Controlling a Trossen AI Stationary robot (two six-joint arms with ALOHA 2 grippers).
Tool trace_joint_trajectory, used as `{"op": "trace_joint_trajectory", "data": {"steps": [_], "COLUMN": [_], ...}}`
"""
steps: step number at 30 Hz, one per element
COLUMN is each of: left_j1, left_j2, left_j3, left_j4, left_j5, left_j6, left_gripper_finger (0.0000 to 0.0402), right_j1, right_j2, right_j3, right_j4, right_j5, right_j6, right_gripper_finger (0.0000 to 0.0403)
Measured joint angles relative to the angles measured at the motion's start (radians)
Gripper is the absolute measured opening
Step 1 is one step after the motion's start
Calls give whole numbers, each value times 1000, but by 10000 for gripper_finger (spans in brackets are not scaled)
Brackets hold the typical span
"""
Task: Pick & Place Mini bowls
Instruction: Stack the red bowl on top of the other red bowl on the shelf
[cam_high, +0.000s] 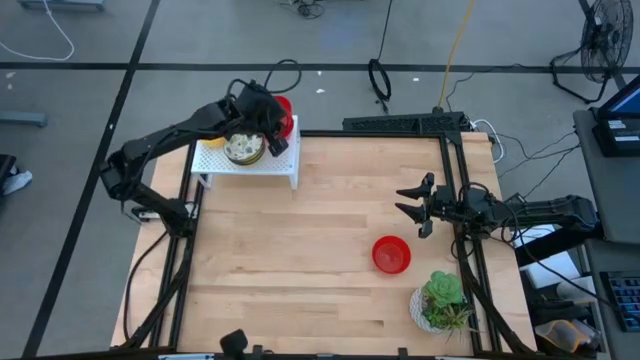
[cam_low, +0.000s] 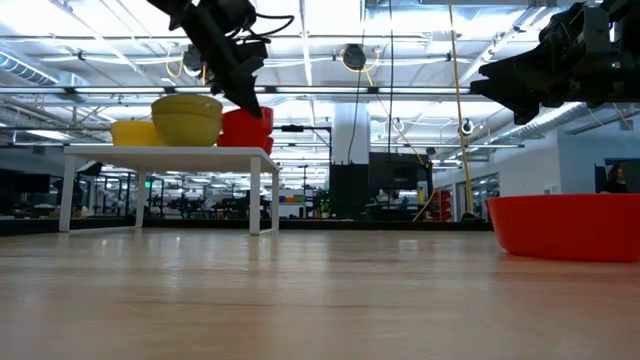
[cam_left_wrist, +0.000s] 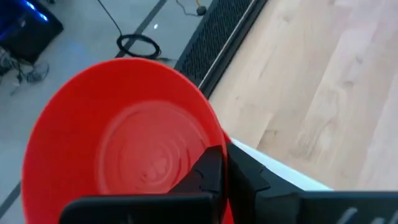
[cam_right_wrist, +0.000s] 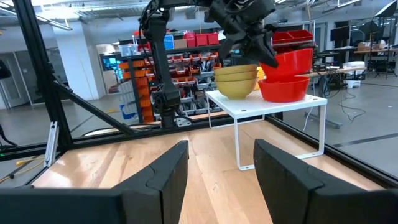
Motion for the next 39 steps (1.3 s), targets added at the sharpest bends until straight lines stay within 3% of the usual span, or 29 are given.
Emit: {"op": "trace_joint_trajectory", "data": {"steps": [8,20,24,33,39], "left_j1": [19,19,8,-49,-154], "left_j2": [24,36,36,18,21], "left_j3": [0,0,0,0,0], "left_j4": [-30,-41,-15,106,138], "left_j5": [0,-25,-76,-99,-4], "left_j6": [20,18,18,23,39], "left_gripper_finger": [28,26,66,196,229], "right_j1": [0,0,0,0,0], "right_j2": [0,0,0,0,0], "right_j3": [0,0,0,0,0], "right_j4": [0,0,0,0,0], "right_j5": [0,0,0,0,0], "right_j6": [0,0,0,0,0], "right_gripper_finger": [169,169,169,169,169]}}
